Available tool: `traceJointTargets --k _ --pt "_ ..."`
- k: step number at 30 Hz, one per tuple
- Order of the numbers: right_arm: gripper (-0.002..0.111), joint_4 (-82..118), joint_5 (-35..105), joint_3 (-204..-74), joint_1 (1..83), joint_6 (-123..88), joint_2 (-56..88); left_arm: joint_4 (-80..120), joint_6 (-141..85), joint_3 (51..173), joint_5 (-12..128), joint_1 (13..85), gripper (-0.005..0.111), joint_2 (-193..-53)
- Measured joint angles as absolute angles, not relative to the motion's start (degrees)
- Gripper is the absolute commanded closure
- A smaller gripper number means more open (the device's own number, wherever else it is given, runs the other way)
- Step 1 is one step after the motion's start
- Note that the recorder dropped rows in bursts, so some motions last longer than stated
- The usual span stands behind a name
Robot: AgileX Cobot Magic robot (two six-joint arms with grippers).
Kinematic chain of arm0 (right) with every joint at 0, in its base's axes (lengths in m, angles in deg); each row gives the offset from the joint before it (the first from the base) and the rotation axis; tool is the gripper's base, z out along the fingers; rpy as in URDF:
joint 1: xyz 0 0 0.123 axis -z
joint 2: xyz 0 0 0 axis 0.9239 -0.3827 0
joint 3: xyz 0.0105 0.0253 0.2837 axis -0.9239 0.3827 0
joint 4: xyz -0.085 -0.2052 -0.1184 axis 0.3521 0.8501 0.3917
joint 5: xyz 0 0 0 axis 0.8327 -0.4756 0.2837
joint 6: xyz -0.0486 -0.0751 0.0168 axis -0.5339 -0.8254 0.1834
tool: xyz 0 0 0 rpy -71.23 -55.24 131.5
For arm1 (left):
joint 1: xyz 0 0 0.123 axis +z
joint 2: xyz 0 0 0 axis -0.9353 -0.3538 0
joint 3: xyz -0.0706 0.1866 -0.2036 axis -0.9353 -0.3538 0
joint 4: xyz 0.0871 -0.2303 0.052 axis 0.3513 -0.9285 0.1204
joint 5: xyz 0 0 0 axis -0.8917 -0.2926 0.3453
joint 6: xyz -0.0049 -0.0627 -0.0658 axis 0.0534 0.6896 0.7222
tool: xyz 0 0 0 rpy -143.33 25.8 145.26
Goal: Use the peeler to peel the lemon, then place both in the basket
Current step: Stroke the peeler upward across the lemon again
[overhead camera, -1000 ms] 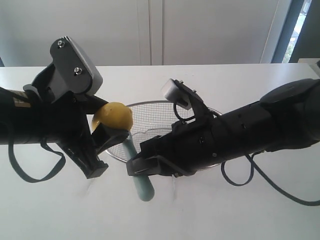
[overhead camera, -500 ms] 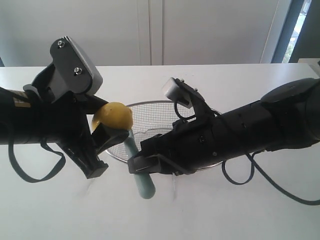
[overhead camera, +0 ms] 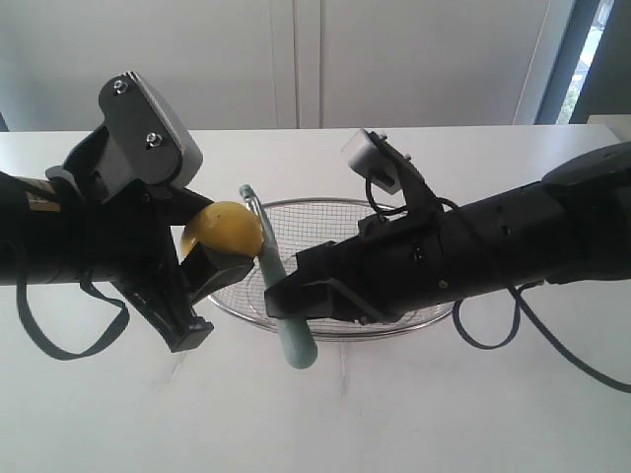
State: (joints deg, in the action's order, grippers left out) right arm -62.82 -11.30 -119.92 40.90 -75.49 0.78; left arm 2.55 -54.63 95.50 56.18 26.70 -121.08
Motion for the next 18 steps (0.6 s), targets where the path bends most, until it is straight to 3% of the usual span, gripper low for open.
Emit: traceJointTargets --k 18 --pt "0.108 -61.19 -7.78 -119.92 41.00 -75.04 9.61 2.55 -54.63 95.50 56.21 26.70 0.107 -121.08"
